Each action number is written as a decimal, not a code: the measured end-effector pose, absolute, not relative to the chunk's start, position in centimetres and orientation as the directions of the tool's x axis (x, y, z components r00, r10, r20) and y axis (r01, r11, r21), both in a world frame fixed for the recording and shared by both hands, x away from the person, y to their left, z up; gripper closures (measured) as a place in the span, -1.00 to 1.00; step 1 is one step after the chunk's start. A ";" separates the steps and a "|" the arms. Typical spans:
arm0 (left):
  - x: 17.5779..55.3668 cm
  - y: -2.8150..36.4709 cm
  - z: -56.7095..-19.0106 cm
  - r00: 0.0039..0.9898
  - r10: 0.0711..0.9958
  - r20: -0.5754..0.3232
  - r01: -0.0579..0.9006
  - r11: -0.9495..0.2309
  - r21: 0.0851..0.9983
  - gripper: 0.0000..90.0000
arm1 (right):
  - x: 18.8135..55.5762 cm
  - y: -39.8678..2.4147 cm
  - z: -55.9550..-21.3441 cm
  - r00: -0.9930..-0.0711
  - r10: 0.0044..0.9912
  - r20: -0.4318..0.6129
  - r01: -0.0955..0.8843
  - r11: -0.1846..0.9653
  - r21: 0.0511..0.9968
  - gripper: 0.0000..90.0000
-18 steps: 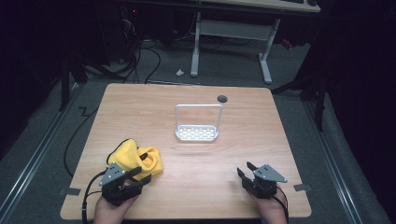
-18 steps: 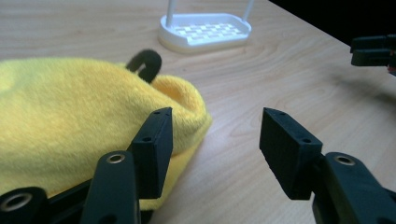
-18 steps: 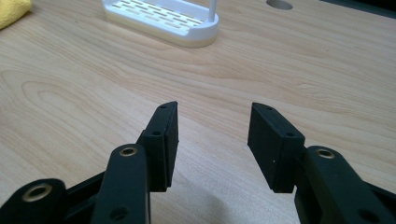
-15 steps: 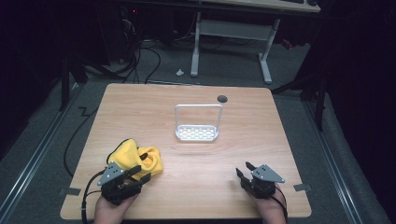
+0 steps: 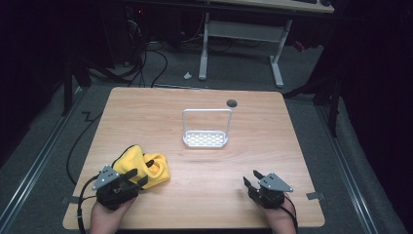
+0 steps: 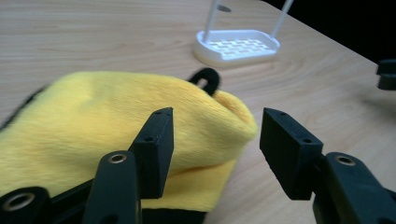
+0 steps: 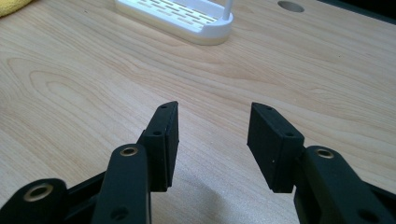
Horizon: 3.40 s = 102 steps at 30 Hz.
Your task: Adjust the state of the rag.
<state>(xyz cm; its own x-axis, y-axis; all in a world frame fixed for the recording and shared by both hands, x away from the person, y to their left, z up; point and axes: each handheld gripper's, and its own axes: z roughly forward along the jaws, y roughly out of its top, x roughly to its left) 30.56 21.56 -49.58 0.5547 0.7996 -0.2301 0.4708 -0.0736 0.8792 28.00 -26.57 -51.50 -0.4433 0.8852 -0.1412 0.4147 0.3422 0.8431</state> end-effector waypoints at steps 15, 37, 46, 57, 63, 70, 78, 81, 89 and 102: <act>32.4 28.7 -50.6 0.370 0.854 -0.366 0.542 0.122 0.831 -0.31 | 28.1 -26.4 -51.7 -0.463 0.873 -0.151 0.415 0.364 0.834 0.20; 34.1 28.3 -52.3 0.418 0.805 -0.421 0.632 0.075 0.771 0.61 | 28.2 -26.2 -51.9 -0.472 0.869 -0.151 0.418 0.371 0.829 0.20; 32.3 23.9 -51.6 0.551 0.733 -0.400 0.624 -0.043 0.781 0.87 | 28.5 -26.1 -51.7 -0.460 0.875 -0.147 0.410 0.357 0.839 0.20; 29.7 12.4 -51.6 0.766 0.555 -0.325 0.535 -0.270 0.800 0.87 | 28.2 -24.8 -51.6 -0.494 0.855 -0.156 0.392 0.380 0.838 0.20; 29.4 9.8 -51.8 0.791 0.542 -0.283 0.489 -0.282 0.826 0.88 | 27.8 -22.5 -51.3 -0.549 0.820 -0.161 0.367 0.409 0.836 0.20; 29.3 10.1 -51.4 0.781 0.550 -0.297 0.485 -0.232 0.843 0.89 | 26.7 -18.0 -51.0 -0.653 0.741 -0.156 0.326 0.462 0.825 0.20; 28.9 10.8 -51.0 0.773 0.555 -0.306 0.480 -0.198 0.855 0.88 | 26.0 -13.5 -51.9 -0.746 0.642 -0.180 0.287 0.553 0.782 0.23; 28.9 11.0 -50.7 0.770 0.556 -0.312 0.477 -0.176 0.861 0.89 | 26.1 -12.7 -52.0 -0.758 0.627 -0.179 0.278 0.559 0.781 0.22; 28.9 12.0 -49.4 0.768 0.553 -0.322 0.454 -0.117 0.883 0.89 | 27.4 -9.2 -52.0 -0.787 0.582 -0.204 0.242 0.595 0.767 0.17; 29.4 14.0 -48.7 0.738 0.591 -0.326 0.439 -0.053 0.897 0.89 | 27.1 -9.6 -50.4 -0.779 0.606 -0.161 0.223 0.507 0.833 0.86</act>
<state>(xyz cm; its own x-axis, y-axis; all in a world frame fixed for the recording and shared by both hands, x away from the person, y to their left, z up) 29.40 14.02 -48.72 0.7376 0.5913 -0.3262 0.4392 -0.0532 0.8968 27.13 -9.63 -50.44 -0.7789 0.6063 -0.1605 0.2228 0.5067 0.8329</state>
